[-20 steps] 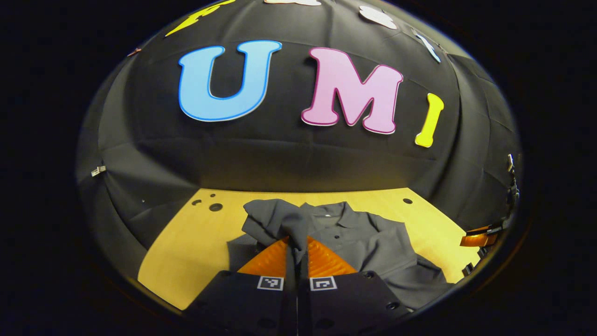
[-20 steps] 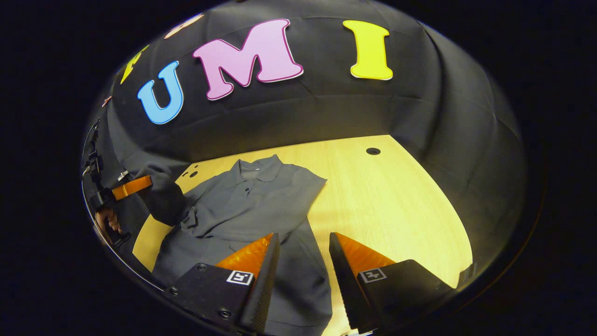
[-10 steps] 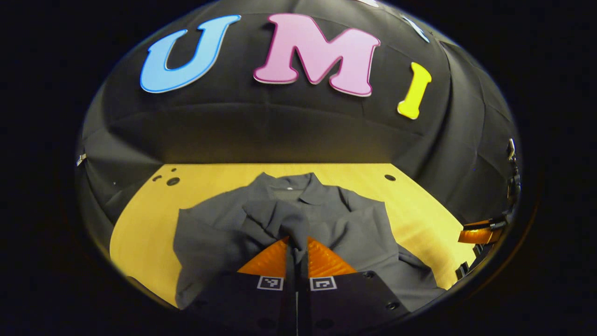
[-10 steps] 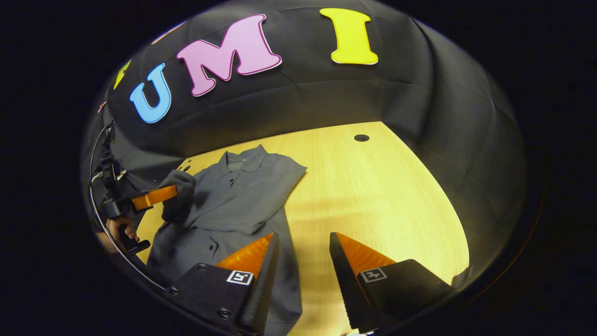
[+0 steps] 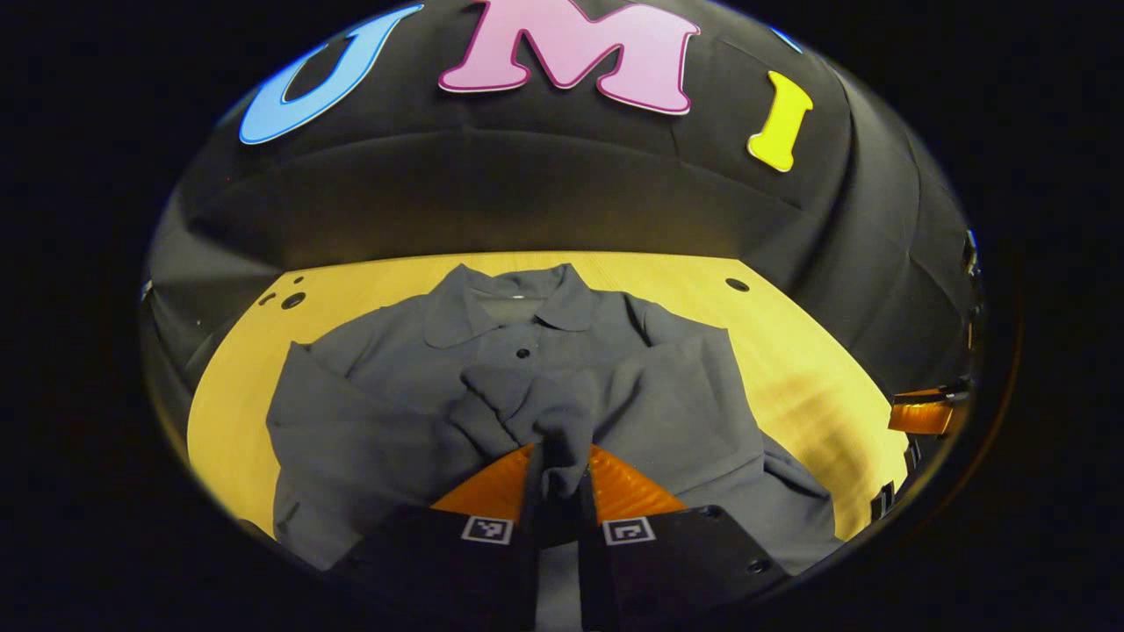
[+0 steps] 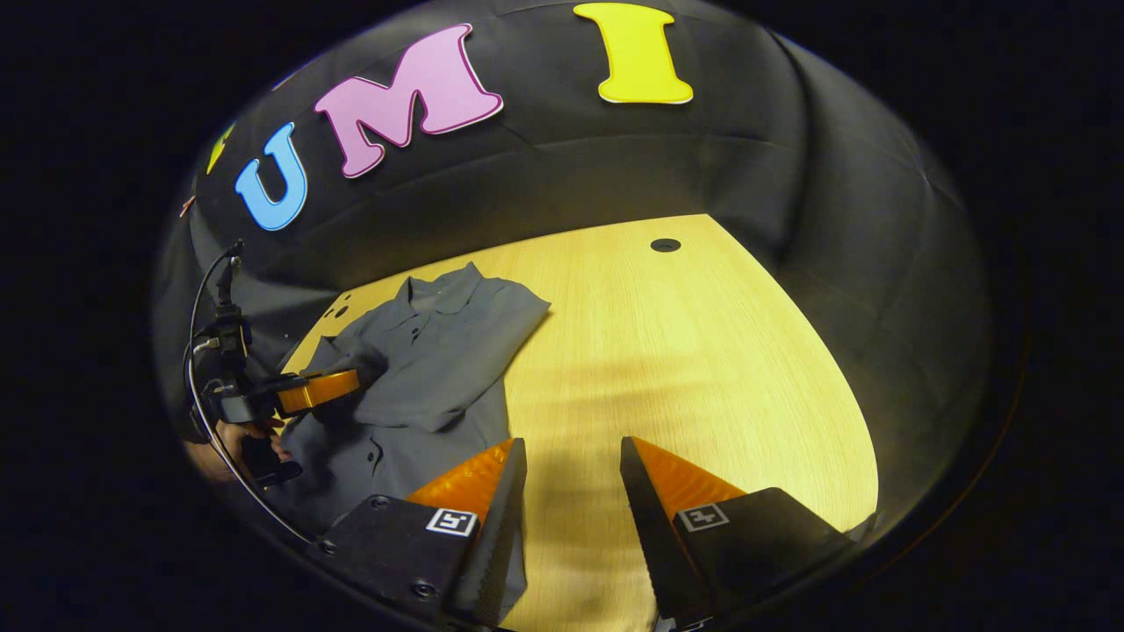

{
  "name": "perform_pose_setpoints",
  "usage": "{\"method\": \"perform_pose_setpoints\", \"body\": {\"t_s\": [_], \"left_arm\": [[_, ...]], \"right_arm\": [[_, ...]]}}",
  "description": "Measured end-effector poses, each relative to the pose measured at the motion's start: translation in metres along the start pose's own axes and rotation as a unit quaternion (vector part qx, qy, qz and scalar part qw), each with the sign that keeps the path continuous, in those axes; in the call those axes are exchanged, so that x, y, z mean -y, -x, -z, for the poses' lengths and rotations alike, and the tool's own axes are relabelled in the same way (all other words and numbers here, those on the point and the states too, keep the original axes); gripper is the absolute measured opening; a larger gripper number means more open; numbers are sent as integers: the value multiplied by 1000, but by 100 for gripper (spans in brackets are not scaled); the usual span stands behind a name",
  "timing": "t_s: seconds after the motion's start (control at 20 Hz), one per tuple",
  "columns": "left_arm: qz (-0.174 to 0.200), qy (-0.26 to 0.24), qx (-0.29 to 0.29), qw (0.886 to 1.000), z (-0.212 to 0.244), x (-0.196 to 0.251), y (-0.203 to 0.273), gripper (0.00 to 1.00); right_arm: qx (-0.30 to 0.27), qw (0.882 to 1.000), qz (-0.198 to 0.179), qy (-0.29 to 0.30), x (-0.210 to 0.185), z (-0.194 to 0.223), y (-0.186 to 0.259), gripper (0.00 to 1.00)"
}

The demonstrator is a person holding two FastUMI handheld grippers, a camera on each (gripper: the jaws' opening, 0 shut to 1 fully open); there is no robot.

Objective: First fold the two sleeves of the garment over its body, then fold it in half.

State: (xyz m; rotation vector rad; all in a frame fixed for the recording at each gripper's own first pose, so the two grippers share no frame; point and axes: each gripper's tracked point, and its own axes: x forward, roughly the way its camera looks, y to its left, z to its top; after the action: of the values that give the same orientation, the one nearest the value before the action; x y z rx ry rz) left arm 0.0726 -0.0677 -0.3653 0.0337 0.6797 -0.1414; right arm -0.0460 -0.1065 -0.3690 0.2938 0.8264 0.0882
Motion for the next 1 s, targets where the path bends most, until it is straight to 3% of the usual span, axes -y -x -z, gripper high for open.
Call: {"method": "perform_pose_setpoints", "body": {"t_s": [0.05,0.1,0.15,0.25,0.3,0.35,0.45,0.55,0.6,0.65,0.7,0.8,0.85,1.0], "left_arm": [[8,-3,0,1000,2,6,-3,38],[14,-6,-1,1000,4,11,-2,33],[19,-9,-3,1000,6,14,-2,41],[33,-12,-1,999,8,23,0,48],[38,-13,3,999,7,27,3,67],[46,-14,6,999,7,30,5,58],[60,-18,9,998,9,37,10,76],[61,-25,6,998,13,37,18,84],[61,-28,6,998,13,38,22,78],[64,-30,9,997,12,38,29,85],[70,-30,11,997,12,39,36,85],[76,-28,15,997,14,38,55,85],[78,-24,19,996,15,37,65,85],[81,-17,32,996,19,25,100,85]], "right_arm": [[-3,1000,0,-1,2,1,0,68],[-4,1000,0,-2,3,3,1,68],[-5,1000,0,-3,3,3,2,68],[-6,1000,-3,-3,1,3,2,68],[-6,1000,-4,-4,1,3,2,68],[-6,1000,-5,-5,-1,4,3,68],[-6,1000,-5,-9,-5,6,4,68],[-7,1000,-7,-12,-10,8,7,68],[-7,1000,-8,-12,-13,10,9,68],[-8,1000,-10,-12,-17,12,12,70],[-8,1000,-12,-12,-21,14,14,60],[-11,1000,-19,-12,-31,21,21,91],[-13,1000,-21,-10,-36,25,25,81],[-25,999,-24,-6,-46,43,35,81]]}}
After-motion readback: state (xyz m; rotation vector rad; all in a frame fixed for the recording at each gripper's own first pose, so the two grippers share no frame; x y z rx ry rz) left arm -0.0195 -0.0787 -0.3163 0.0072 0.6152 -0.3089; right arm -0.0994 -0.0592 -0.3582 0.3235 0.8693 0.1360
